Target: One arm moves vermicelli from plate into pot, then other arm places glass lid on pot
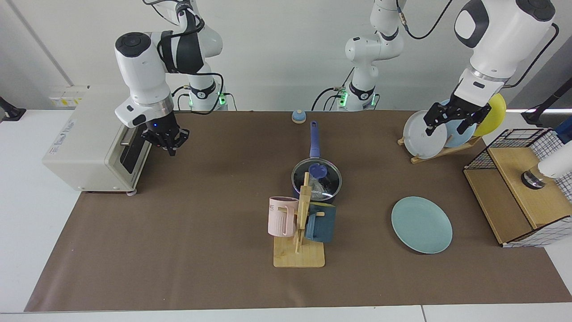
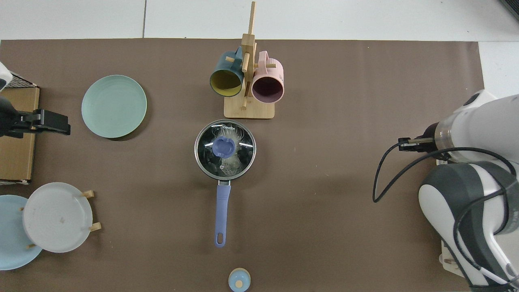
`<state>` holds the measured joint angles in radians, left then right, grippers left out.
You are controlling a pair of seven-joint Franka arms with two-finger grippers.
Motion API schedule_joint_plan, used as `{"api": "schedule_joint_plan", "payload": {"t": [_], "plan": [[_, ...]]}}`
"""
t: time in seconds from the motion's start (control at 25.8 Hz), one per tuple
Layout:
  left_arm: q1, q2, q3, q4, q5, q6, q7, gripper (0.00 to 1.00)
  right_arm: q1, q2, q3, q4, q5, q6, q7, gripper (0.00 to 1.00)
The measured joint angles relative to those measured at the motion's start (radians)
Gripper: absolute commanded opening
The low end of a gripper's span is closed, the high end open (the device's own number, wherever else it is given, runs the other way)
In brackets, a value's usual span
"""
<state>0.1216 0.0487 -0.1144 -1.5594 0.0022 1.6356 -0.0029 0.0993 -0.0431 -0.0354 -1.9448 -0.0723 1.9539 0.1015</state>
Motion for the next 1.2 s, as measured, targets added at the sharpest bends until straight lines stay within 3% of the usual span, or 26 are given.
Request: {"api": "schedule_joint_plan", "payload": {"t": [0.08, 0.12, 0.66, 1.2], "plan": [[0.000, 0.000, 0.000, 0.000, 0.000, 0.000, 0.000, 1.00, -0.005, 0.004, 0.000, 0.037, 0.002, -0.048, 0.000, 0.87], [0.000, 0.000, 0.000, 0.000, 0.000, 0.000, 0.000, 1.00, -0.006, 0.007, 0.000, 0.058, 0.006, -0.073, -0.001, 0.99], [0.000, 0.000, 0.000, 0.000, 0.000, 0.000, 0.000, 1.00, -0.034, 0.042, 0.001, 0.223, 0.047, -0.225, -0.001, 0.99], [0.000, 0.000, 0.000, 0.000, 0.000, 0.000, 0.000, 1.00, -0.077, 0.007, 0.004, 0.241, 0.049, -0.243, -0.007, 1.00]]}}
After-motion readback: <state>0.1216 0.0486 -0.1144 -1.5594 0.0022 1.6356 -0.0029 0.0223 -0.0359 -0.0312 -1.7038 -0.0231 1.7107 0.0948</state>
